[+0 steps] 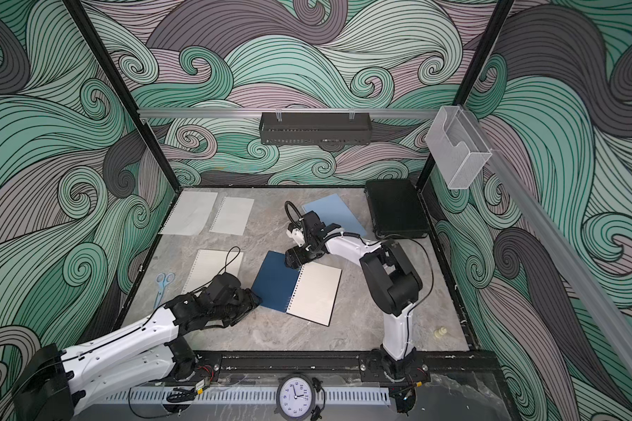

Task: Tear off pages from different notebooks
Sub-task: Adjust the notebook at the center of the board.

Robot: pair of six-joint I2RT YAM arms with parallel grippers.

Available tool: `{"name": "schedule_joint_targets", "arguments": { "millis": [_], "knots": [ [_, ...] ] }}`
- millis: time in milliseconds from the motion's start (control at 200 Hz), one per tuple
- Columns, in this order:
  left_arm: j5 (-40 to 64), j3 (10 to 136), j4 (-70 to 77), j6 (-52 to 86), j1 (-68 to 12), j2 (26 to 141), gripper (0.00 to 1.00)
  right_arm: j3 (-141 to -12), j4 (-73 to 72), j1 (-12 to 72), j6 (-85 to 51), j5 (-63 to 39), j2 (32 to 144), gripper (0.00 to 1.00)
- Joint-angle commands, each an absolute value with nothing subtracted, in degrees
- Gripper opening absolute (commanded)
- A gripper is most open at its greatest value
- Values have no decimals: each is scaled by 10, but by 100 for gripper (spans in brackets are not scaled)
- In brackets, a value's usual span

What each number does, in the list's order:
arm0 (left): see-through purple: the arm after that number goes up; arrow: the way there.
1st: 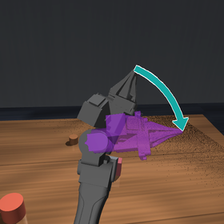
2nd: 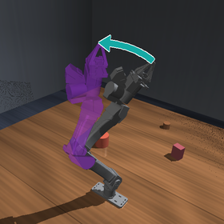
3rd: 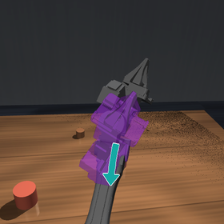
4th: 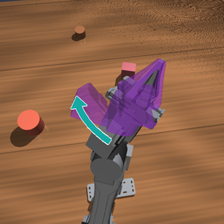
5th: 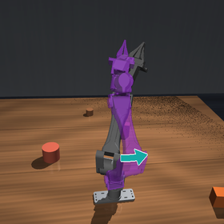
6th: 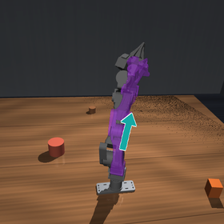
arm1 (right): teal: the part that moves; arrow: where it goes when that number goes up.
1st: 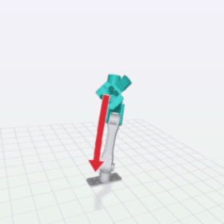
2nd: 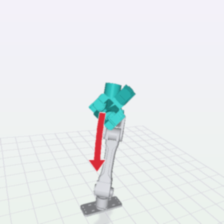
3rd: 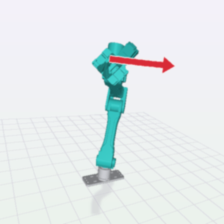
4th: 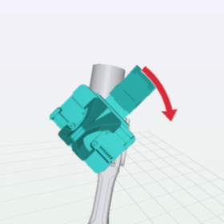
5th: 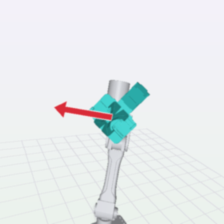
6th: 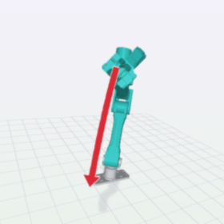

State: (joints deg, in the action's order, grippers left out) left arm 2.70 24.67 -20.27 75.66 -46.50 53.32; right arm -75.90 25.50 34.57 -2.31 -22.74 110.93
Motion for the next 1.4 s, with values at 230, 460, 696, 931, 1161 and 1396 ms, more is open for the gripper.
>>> {"name": "schedule_joint_targets", "arguments": {
  "millis": [230, 460, 696, 931, 1161, 1396],
  "knots": [
    [-5, 311, -42, 860, -558, 732, 66, -786, 269, 324, -30, -238, 1142, 83],
    [-10, 322, -14, 880, -571, 778, 66, -746, 251, 320, -48, -197, 1121, 86],
    [-4, 325, 17, 891, -571, 811, 67, -732, 244, 316, -65, -201, 1132, 86],
    [-22, 325, 7, 868, -547, 847, 67, -701, 227, 314, -88, -203, 1122, 86],
    [-43, 340, -41, 807, -498, 845, 67, -683, 213, 313, -101, -211, 1116, 86],
    [-54, 334, 6, 781, -479, 875, 67, -670, 193, 314, -112, -226, 1117, 86]
  ]
}}
